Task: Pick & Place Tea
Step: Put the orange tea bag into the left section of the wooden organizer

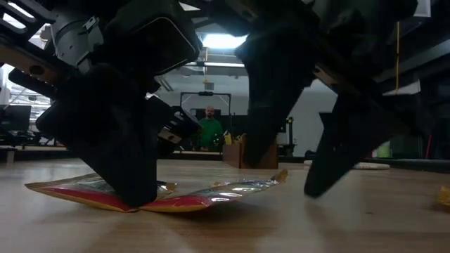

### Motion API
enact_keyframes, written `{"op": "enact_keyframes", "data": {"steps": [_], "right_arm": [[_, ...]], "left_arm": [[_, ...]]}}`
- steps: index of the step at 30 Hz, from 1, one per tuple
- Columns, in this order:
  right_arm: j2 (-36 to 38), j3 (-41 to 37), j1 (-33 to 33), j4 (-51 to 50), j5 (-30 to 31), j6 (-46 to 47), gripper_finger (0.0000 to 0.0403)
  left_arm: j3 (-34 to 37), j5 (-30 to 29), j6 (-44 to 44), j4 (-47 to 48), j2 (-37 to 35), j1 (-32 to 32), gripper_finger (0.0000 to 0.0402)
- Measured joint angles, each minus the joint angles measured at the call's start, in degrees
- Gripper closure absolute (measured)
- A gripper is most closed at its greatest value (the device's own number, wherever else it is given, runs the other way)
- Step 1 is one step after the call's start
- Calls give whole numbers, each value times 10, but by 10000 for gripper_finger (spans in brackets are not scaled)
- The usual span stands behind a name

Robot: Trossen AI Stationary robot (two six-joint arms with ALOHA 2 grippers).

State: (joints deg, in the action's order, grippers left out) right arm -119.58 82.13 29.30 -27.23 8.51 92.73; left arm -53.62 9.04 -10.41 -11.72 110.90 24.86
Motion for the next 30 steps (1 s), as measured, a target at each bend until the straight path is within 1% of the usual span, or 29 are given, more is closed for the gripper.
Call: {"op": "enact_keyframes", "data": {"steps": [6,8,10,12,14,19,20,21,26,30], "right_arm": [[-12,0,0,24,-5,-1,155],[-13,0,0,24,-5,-2,166],[-13,0,0,25,-5,-9,186],[-14,0,0,29,-5,-15,215],[-15,0,0,38,-5,-17,253],[-15,0,0,38,9,-32,369],[-15,0,0,37,9,-33,385],[-15,0,0,36,9,-33,392],[-15,0,0,33,6,-34,398],[-15,7,4,30,-13,-36,399]], "left_arm": [[0,3,-9,-2,0,-6,400],[0,3,-10,-2,0,-6,399],[0,3,-10,-3,0,-6,400],[0,3,-10,-3,0,-6,400],[0,3,-10,-4,0,-6,399],[0,4,-10,-4,0,-6,400],[0,4,-10,-4,0,-6,399],[0,3,-10,-4,0,-6,399],[0,5,-23,-4,-2,-6,400],[0,38,-47,0,-27,-6,397]]}}
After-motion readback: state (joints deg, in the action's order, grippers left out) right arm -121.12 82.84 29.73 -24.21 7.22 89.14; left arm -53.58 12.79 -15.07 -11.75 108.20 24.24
